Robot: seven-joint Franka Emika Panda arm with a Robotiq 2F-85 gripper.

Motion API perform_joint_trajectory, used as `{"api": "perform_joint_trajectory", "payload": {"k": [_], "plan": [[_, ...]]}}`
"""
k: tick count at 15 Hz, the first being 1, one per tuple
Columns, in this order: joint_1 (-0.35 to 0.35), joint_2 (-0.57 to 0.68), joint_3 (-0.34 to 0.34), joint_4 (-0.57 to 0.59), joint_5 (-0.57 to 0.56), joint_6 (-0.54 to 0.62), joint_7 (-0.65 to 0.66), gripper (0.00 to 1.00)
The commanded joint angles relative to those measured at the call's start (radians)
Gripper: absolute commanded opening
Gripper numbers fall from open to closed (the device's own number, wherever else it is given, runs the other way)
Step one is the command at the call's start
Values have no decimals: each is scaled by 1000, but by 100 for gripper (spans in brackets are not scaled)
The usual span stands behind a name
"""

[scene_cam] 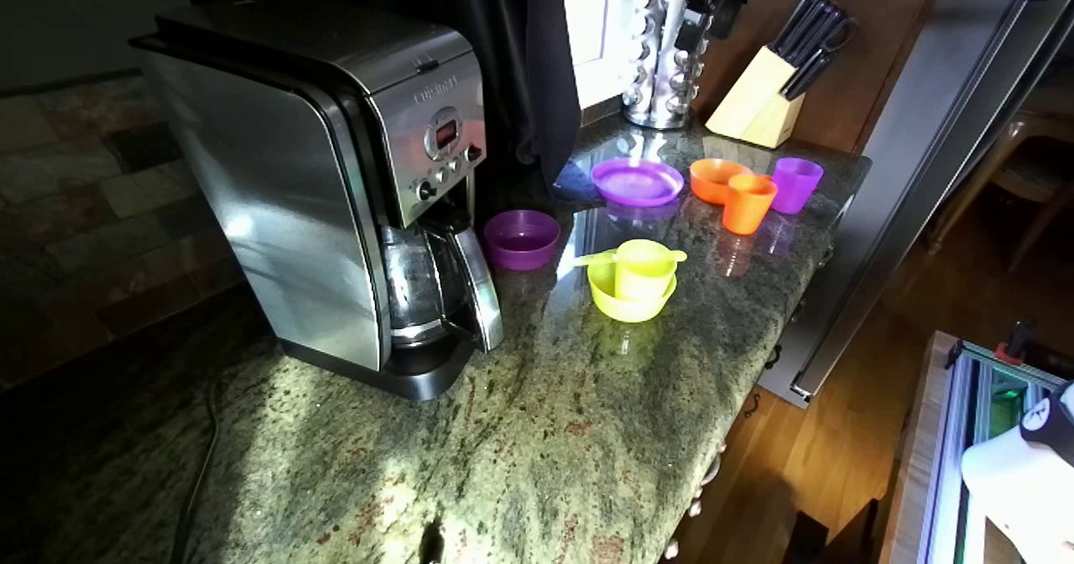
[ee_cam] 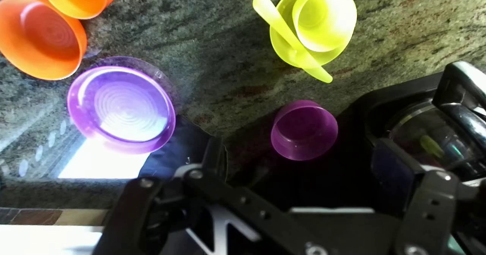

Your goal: Separate the yellow objects

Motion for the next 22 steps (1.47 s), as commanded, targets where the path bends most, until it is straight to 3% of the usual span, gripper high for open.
{"api": "perform_joint_trajectory", "payload": {"k": [1, 6, 9, 13, 18, 22], "plan": [[26, 57, 16, -32, 4, 1, 0, 100], [51, 93, 80, -149, -61, 170, 30, 100], [71, 109, 78, -222, -37, 326, 1, 100], [87, 144, 47, -289, 21, 450, -37, 100], [93, 201, 12, -305, 98, 456, -108, 100], [73, 206, -7, -324, 97, 446, -132, 100]]}}
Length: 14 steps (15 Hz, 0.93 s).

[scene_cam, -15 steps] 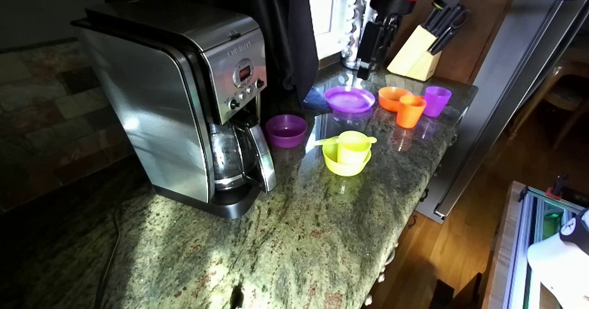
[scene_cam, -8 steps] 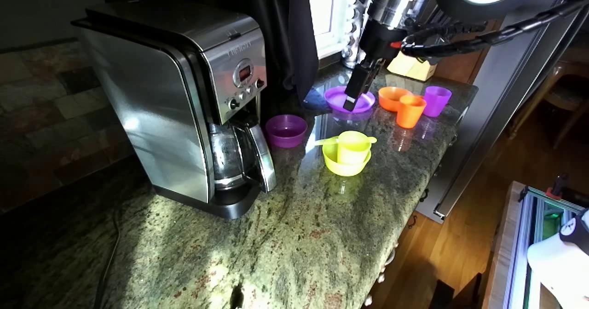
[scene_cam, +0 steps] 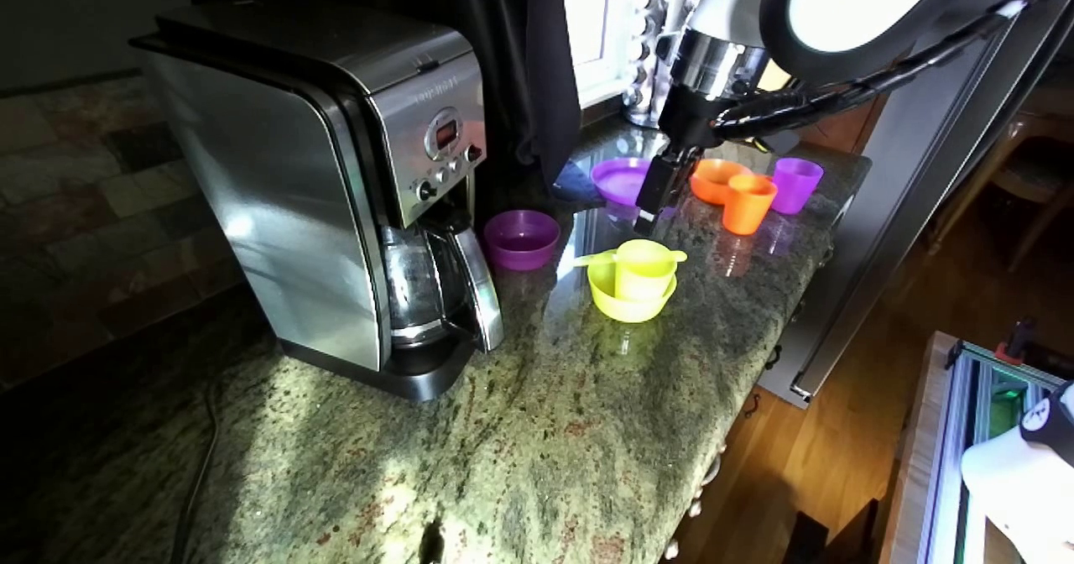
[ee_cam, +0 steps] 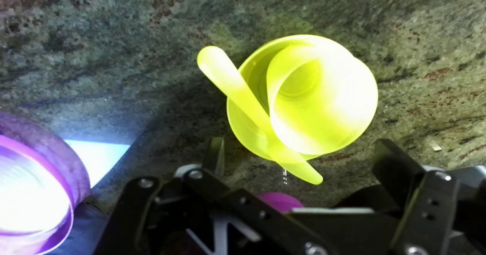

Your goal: Separate the yellow objects

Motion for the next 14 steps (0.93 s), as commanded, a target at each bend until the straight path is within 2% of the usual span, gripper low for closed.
{"api": "perform_joint_trajectory", "payload": {"k": [1, 5, 8, 14], "plan": [[-5, -4, -33, -31, 14, 8, -50, 100], [-16, 6, -48, -34, 3, 15, -59, 99], [-14, 18, -49, -29, 6, 10, -60, 89], [-2, 86, -30, -4, 6, 15, -43, 83]]}}
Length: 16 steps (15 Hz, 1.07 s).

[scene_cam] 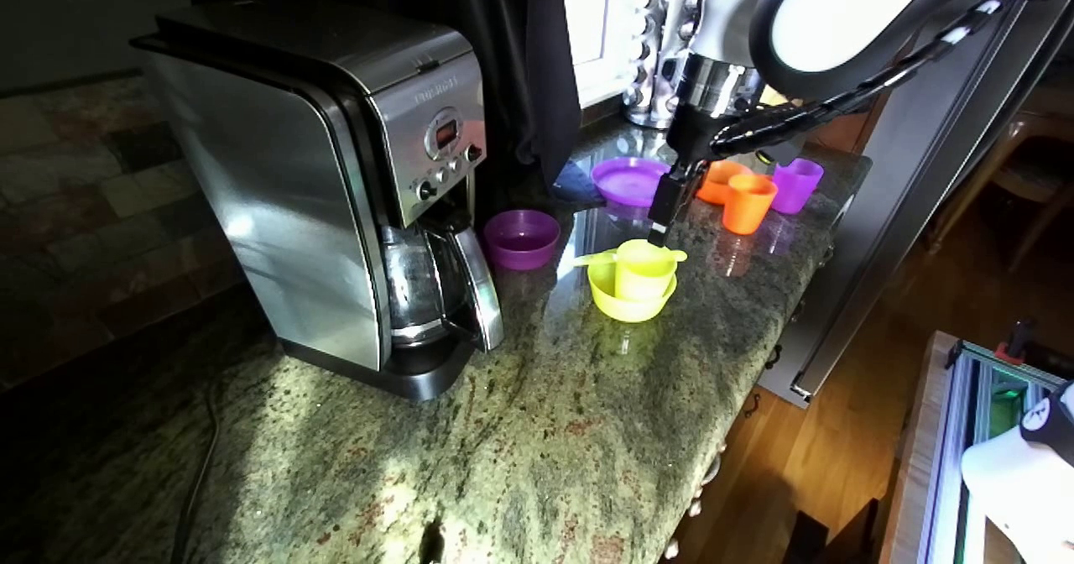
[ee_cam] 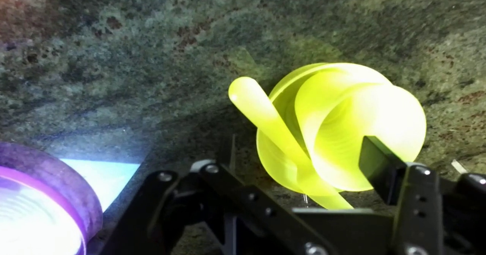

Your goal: Separate the yellow objects

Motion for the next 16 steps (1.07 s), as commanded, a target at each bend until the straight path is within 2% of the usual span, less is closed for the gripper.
{"api": "perform_joint_trajectory", "payload": {"k": [1, 3, 4, 6, 12, 16], "plan": [[13, 54, 13, 13, 9, 15, -1, 82], [14, 54, 13, 10, 12, 5, -15, 75], [15, 58, 14, 12, 13, 3, -14, 51], [17, 71, 19, 18, 11, 5, -8, 49], [16, 76, 20, 25, 13, 2, -10, 3], [24, 103, 33, 50, 16, 5, -2, 0]]}}
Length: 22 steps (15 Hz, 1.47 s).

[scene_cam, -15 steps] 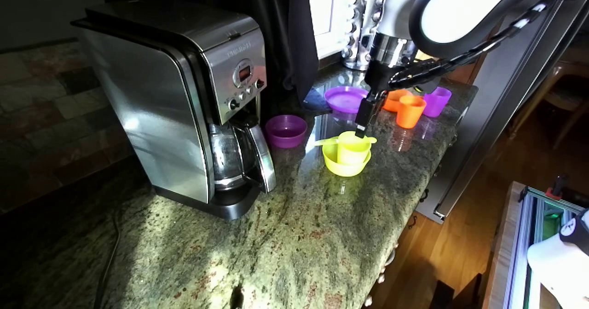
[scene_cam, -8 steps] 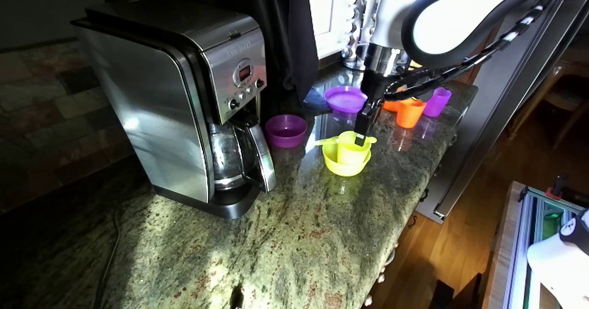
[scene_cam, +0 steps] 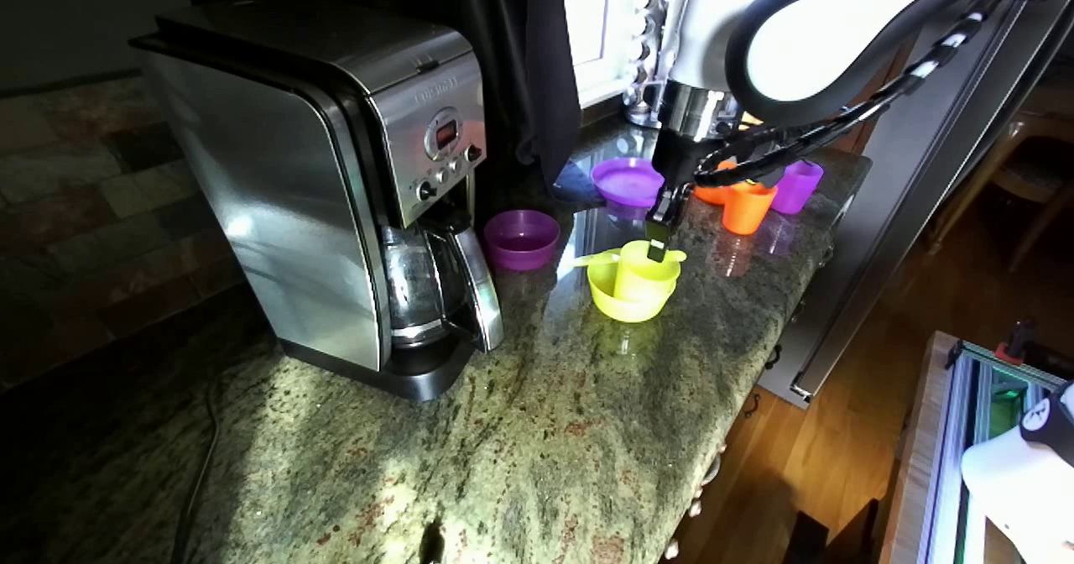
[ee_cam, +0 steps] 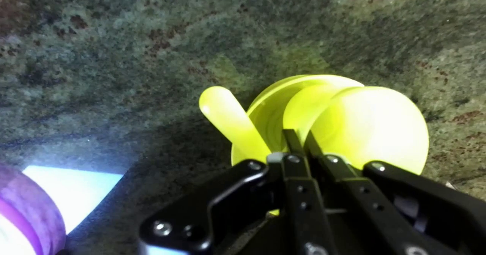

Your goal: Separate the yellow objects

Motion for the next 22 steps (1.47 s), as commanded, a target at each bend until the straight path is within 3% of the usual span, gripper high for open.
{"api": "perform_joint_trajectory", "payload": {"k": [1, 12, 22], "plan": [[5, 25, 8, 19, 16, 1, -10, 1], [-6, -70, -2, -1, 4, -60, -19, 1], [16, -154, 2, 25, 21, -203, -23, 1]]}}
